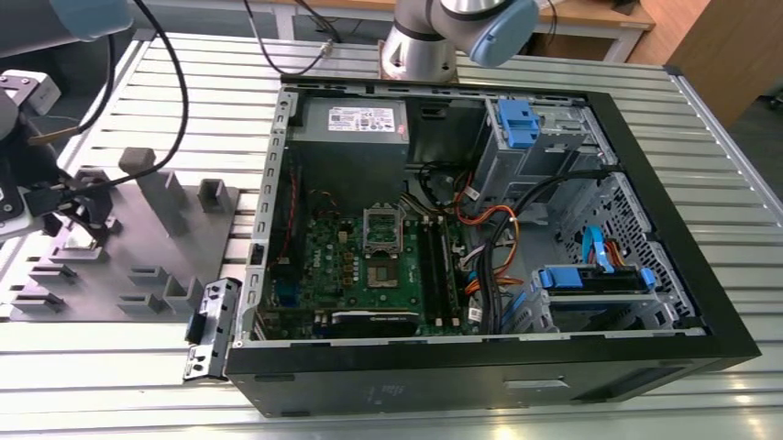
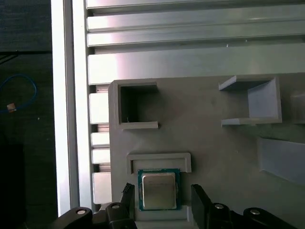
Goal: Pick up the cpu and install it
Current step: 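Pick up the cpu and move it towards the insertion slot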
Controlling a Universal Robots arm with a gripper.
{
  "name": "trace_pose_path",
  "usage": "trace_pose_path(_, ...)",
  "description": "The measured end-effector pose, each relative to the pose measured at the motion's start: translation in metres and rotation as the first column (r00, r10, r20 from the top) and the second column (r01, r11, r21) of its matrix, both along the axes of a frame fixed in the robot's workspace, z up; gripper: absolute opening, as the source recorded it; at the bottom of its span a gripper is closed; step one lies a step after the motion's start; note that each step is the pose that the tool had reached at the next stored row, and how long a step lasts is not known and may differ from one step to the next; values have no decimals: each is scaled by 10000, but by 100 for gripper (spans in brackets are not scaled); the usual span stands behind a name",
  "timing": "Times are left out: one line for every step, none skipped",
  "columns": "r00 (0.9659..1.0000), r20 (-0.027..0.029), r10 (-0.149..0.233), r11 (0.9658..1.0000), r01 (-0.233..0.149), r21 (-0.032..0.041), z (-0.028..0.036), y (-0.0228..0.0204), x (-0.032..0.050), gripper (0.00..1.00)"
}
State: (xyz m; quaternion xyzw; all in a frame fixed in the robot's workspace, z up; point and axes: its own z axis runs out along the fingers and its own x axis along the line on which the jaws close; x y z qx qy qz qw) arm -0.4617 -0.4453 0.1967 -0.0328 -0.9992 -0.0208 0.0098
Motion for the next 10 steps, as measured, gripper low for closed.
trace_pose_path(10000, 2, 26, 10000, -26, 0, -17, 2, -5, 59)
trace_pose_path(10000, 5, 51, 10000, -51, -1, -35, 4, -8, 59)
trace_pose_path(10000, 7, 75, 10000, -75, 0, -52, 6, -10, 59)
trace_pose_path(10000, 6, 94, 10000, -94, -1, -63, 8, -11, 59)
trace_pose_path(9999, 6, 111, 9999, -111, -1, -70, 9, -12, 59)
trace_pose_path(9999, 4, 126, 9999, -126, -3, -72, 9, -12, 59)
trace_pose_path(9999, 4, 137, 9999, -137, -3, -75, 10, -13, 59)
trace_pose_path(9999, 7, 155, 9999, -155, -1, -82, 10, -12, 59)
trace_pose_path(9998, 6, 181, 9998, -181, -2, -85, 11, -12, 59)
trace_pose_path(9998, 7, 215, 9998, -215, -1, -92, 11, -12, 59)
